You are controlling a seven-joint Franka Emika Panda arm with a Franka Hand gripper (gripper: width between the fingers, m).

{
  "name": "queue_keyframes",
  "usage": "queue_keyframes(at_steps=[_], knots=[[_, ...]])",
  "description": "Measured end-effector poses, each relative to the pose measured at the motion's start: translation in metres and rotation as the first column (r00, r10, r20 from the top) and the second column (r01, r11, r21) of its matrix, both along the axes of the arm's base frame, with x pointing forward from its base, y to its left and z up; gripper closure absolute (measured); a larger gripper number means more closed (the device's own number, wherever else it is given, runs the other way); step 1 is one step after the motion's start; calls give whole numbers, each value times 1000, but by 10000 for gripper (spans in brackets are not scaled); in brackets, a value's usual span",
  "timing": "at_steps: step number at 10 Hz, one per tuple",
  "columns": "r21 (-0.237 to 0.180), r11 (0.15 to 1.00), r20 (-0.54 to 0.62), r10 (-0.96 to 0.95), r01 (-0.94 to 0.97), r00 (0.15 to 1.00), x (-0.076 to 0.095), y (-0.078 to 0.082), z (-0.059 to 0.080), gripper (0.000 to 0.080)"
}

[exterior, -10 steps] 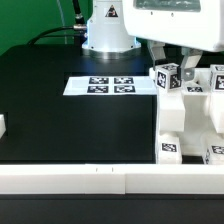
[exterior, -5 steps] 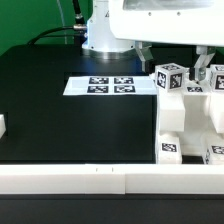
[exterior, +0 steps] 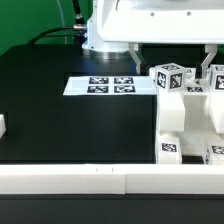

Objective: Assemble chair

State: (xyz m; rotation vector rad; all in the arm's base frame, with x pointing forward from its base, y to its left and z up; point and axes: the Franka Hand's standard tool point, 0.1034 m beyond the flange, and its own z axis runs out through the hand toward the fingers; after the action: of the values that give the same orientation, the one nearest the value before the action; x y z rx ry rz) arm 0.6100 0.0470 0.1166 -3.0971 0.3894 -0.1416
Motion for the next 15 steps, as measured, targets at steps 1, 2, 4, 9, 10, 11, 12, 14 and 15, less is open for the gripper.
queue_keyframes(at_steps=[1,2,4,9,10,11,12,14,15], knots=[[-10,997,0,75,-75,997,0,-1,0,150],[-18,989,-1,146,-146,989,0,-1,0,150],[-29,966,-4,258,-258,966,0,-1,-1,150],[-57,874,-19,482,-482,876,0,-6,-1,272],[-56,875,-19,480,-480,877,0,-6,-1,438],[-56,881,-18,470,-470,882,0,-6,-1,514],[-55,883,-18,465,-465,885,0,-6,-1,514],[-41,950,-10,309,-309,951,0,-6,-1,514],[-36,966,-8,257,-257,966,0,-6,-1,514]])
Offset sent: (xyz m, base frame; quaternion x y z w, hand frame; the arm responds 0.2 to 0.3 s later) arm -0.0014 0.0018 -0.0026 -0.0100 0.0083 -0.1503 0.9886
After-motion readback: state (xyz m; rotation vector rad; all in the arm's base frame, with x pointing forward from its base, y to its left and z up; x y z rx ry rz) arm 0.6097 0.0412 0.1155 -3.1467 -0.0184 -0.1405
